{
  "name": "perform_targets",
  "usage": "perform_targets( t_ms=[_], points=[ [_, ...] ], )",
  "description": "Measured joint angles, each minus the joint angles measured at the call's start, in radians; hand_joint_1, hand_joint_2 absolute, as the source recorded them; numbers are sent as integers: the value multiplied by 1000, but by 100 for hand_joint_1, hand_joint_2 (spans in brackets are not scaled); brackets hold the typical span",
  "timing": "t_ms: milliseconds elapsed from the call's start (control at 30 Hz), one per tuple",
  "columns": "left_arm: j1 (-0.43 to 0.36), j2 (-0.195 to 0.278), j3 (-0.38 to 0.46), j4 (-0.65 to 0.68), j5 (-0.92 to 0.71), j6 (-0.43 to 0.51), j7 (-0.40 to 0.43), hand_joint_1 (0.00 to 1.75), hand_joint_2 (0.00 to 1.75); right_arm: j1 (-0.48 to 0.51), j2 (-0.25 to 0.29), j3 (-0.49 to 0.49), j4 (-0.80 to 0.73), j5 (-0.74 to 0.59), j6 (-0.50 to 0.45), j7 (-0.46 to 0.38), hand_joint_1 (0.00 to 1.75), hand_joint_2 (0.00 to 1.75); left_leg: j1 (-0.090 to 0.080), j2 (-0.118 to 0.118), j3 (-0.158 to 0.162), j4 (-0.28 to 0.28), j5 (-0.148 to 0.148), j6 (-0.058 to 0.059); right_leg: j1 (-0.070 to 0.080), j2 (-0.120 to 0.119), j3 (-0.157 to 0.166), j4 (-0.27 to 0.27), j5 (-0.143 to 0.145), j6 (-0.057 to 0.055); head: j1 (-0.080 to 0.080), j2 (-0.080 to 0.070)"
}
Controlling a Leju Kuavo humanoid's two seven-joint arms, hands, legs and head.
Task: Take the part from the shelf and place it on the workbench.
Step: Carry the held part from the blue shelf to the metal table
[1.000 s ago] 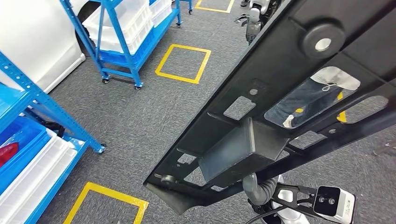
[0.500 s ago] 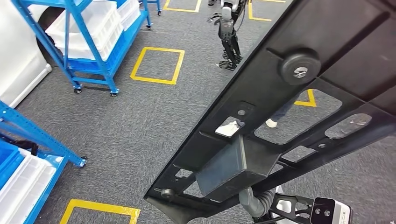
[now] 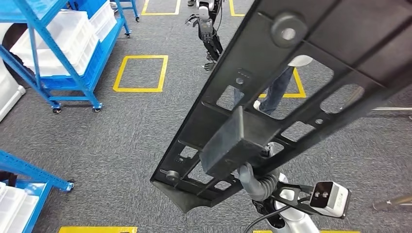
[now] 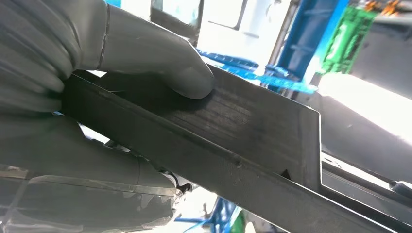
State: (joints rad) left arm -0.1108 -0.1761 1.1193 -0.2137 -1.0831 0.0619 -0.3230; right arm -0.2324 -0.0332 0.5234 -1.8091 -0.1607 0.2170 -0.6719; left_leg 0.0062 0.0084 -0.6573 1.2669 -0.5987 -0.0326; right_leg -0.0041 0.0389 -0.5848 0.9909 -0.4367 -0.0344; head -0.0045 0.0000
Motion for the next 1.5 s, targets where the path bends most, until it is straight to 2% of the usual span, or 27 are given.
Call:
perform_targets(
  t_ms=[33, 100, 133, 167, 233, 267, 300, 367, 433, 567, 700, 733, 833, 867, 933, 1000, 1033, 1067, 1100, 1133, 1167, 1233, 1267, 1300, 1367, 1433, 1500],
  points=[
    [0, -1, 0, 0, -2, -1, 0, 0, 175, -8, 0, 5, 4, -3, -6, 7, 175, 175, 1, -4, 24, -53, 35, 1, 0, 11, 0, 3, -1, 1, 0, 0],
    [-1, -3, -1, 1, -3, -3, 0, 0, 175, -27, 0, 14, 10, -10, -18, 15, 175, 175, 5, -38, 89, -197, 99, 5, 1, 31, -3, 11, -2, 7, 0, 0],
    [-1, -4, -2, 1, -3, -2, -1, 0, 175, -36, 0, 18, 13, -15, -23, 17, 175, 175, 7, -54, 110, -245, 115, 8, 1, 40, -6, 13, -1, 12, 0, 0],
    [-1, -4, -2, 1, -3, -2, -2, 0, 175, -43, 0, 22, 16, -21, -27, 17, 175, 175, 6, -66, 119, -268, 119, 11, 0, 48, -10, 15, 1, 18, 1, 0],
    [-1, -4, -2, 1, -1, 1, -4, 0, 175, -52, -1, 28, 22, -30, -31, 15, 175, 175, 4, -59, 120, -274, 122, 21, -2, 63, -17, 12, 7, 32, 1, 0],
    [-1, -4, -2, 1, 1, 4, -5, 0, 175, -55, -1, 30, 25, -34, -32, 12, 175, 175, 4, -51, 121, -278, 126, 28, -3, 57, -20, 15, 5, 37, 1, 0],
    [0, -4, -1, 1, 4, 8, -6, 0, 175, -59, -2, 31, 28, -38, -32, 9, 175, 175, 5, -41, 122, -283, 130, 35, -2, 40, -29, 32, -7, 41, 3, 0],
    [3, -3, -1, 1, 9, 18, -5, 0, 175, -69, -2, 34, 32, -47, -32, 3, 175, 175, 5, -21, 122, -289, 136, 45, -1, -5, -60, 99, -51, 46, 6, 0],
    [5, -2, 0, 1, 10, 23, -5, 0, 175, -75, -2, 35, 34, -50, -32, 0, 175, 175, 3, -14, 121, -290, 137, 46, -1, -22, -82, 144, -79, 49, 8, 0],
    [6, -2, 0, 1, 12, 25, -4, 0, 175, -76, -2, 36, 35, -51, -31, -1, 175, 175, 3, -12, 120, -290, 137, 47, -1, -23, -88, 157, -85, 49, 8, 0],
    [17, 9, 4, 1, 23, 41, 0, 0, 175, -78, -2, 40, 42, -69, -26, -9, 175, 175, -1, 20, 117, -288, 136, 48, -7, -29, -160, 314, -134, 56, 8, 0],
    [19, 18, 8, 1, 31, 49, 2, 0, 175, -82, -2, 41, 44, -79, -19, -13, 175, 175, -1, 34, 117, -286, 133, 46, -7, -48, -127, 252, -106, 54, 8, 0],
    [21, 62, 38, 1, 73, 77, 2, 0, 175, -92, -2, 41, 40, -106, 15, -23, 175, 175, -6, 75, 121, -280, 123, 23, 5, -81, -6, 14, -17, 30, 8, 0],
    [22, 75, 48, 1, 87, 85, -2, 0, 175, -90, -2, 37, 37, -110, 29, -25, 175, 175, -6, 77, 121, -276, 118, 15, 6, -69, -6, 11, -14, 22, 8, 0],
    [23, 94, 67, 0, 108, 96, -12, 0, 175, -86, -1, 25, 32, -111, 61, -25, 175, 175, -2, 50, 104, -231, 84, 5, 1, -51, -4, 5, -9, 11, 7, 0],
    [29, 111, 87, 0, 129, 101, -26, 0, 175, -82, 3, 14, 30, -109, 87, -26, 175, 175, 1, 13, 49, -108, 18, -1, 0, -34, -4, 3, -6, 4, 6, 0],
    [33, 119, 97, 0, 141, 102, -33, 0, 175, -77, 5, 9, 29, -109, 97, -26, 175, 175, 2, 5, 16, -38, -10, -3, 0, -24, -4, 4, -6, 2, 5, 0],
    [36, 126, 108, -1, 152, 103, -41, 0, 175, -71, 6, 4, 29, -108, 106, -26, 175, 175, 3, 2, -7, 9, -22, -3, 1, -13, -5, 5, -6, 2, 5, 0],
    [38, 134, 119, -2, 163, 105, -48, 0, 175, -65, 7, -2, 29, -107, 116, -26, 175, 175, 3, 1, -15, 20, -14, -4, 1, -1, -5, 7, -6, 2, 5, 0],
    [39, 142, 129, -3, 172, 107, -55, 0, 175, -60, 9, -9, 28, -107, 124, -26, 175, 175, 4, -1, -2, -12, 14, -3, 1, 11, -5, 9, -6, 2, 5, 0],
    [40, 149, 139, -4, 179, 109, -60, 0, 175, -56, 12, -14, 27, -106, 131, -26, 175, 175, 6, -8, 28, -79, 54, -3, 0, 22, -4, 11, -7, 4, 5, 0],
    [39, 161, 156, -7, 190, 114, -69, 0, 175, -52, 16, -26, 22, -107, 140, -26, 175, 175, 10, -41, 88, -212, 107, 0, 0, 43, -7, 19, -9, 12, 5, 0],
    [39, 166, 164, -9, 195, 117, -72, 0, 175, -49, 17, -32, 20, -108, 142, -26, 175, 175, 11, -53, 104, -248, 116, 3, 0, 52, -10, 21, -9, 17, 6, 0],
    [39, 172, 172, -11, 200, 121, -73, 0, 175, -45, 18, -40, 17, -109, 144, -26, 175, 175, 9, -58, 109, -260, 115, 8, 0, 59, -13, 21, -7, 24, 6, 0],
    [37, 181, 186, -15, 212, 129, -68, 0, 175, -30, 18, -59, 7, -107, 155, -26, 175, 175, 7, -42, 110, -264, 121, 21, -1, 69, -17, 19, -4, 36, 6, 0],
    [36, 190, 199, -18, 220, 134, -59, 0, 175, -15, 18, -80, -4, -103, 172, -26, 175, 175, 9, -25, 111, -271, 128, 36, 1, 41, -32, 49, -27, 44, 9, 0],
    [38, 198, 209, -20, 222, 136, -51, 0, 175, -4, 18, -98, -12, -102, 187, -26, 175, 175, 7, -4, 109, -275, 131, 46, 0, -7, -85, 165, -93, 51, 12, 0]
  ],
)
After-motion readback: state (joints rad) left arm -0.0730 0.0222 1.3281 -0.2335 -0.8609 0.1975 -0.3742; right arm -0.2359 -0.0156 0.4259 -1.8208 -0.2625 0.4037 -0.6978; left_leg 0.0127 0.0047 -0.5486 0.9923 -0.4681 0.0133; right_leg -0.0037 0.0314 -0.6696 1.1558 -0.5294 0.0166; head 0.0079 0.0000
